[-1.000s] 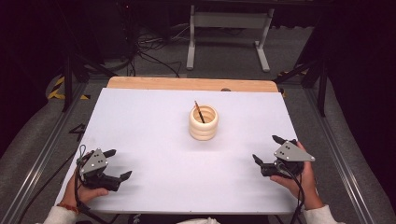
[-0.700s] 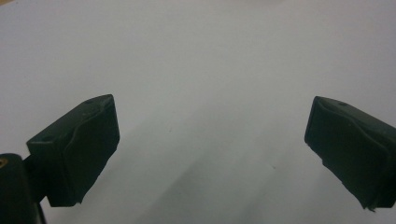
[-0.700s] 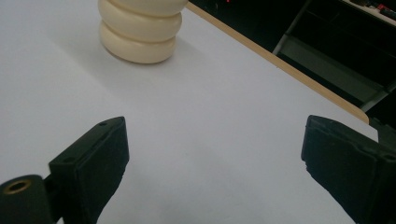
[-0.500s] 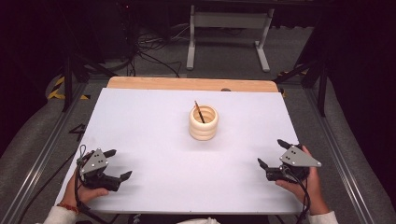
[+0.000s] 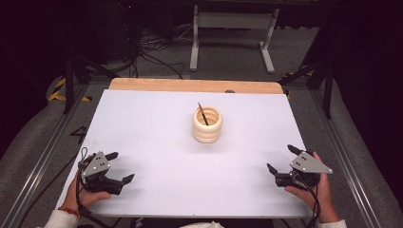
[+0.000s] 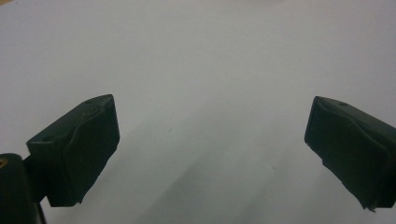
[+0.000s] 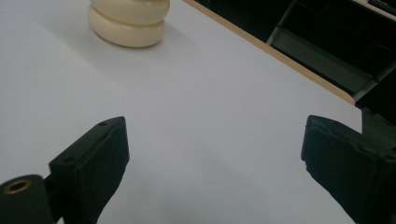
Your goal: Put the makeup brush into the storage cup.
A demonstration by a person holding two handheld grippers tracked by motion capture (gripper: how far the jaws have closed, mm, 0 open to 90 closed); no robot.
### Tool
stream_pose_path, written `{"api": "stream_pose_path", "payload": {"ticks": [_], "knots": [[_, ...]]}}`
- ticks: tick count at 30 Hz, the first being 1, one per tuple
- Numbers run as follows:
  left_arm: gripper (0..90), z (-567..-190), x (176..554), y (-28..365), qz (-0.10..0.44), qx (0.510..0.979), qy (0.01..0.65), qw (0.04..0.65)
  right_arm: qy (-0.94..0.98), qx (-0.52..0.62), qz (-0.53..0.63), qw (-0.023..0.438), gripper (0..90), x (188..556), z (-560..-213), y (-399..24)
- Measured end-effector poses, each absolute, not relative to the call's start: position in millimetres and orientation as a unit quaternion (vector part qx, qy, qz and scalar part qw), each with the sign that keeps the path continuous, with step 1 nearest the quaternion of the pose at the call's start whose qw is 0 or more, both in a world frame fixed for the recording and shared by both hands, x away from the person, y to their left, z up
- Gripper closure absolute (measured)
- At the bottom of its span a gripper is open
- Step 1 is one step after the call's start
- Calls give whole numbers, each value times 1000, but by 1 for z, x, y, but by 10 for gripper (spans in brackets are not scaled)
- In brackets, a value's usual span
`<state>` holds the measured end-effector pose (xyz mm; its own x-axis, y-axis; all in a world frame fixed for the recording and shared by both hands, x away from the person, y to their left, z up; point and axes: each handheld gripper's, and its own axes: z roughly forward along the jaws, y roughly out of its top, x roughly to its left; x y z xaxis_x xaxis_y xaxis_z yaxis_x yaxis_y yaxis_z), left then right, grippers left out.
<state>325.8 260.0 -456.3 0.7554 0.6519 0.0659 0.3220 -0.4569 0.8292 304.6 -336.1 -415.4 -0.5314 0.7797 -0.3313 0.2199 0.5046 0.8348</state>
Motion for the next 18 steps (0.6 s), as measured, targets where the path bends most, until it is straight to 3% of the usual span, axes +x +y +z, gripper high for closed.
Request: {"api": "stream_pose_path", "payload": {"ticks": [18], "knots": [[40, -457, 326, 259, 189, 833, 291, 431, 780, 333, 382, 367, 85, 297, -425, -352]]}}
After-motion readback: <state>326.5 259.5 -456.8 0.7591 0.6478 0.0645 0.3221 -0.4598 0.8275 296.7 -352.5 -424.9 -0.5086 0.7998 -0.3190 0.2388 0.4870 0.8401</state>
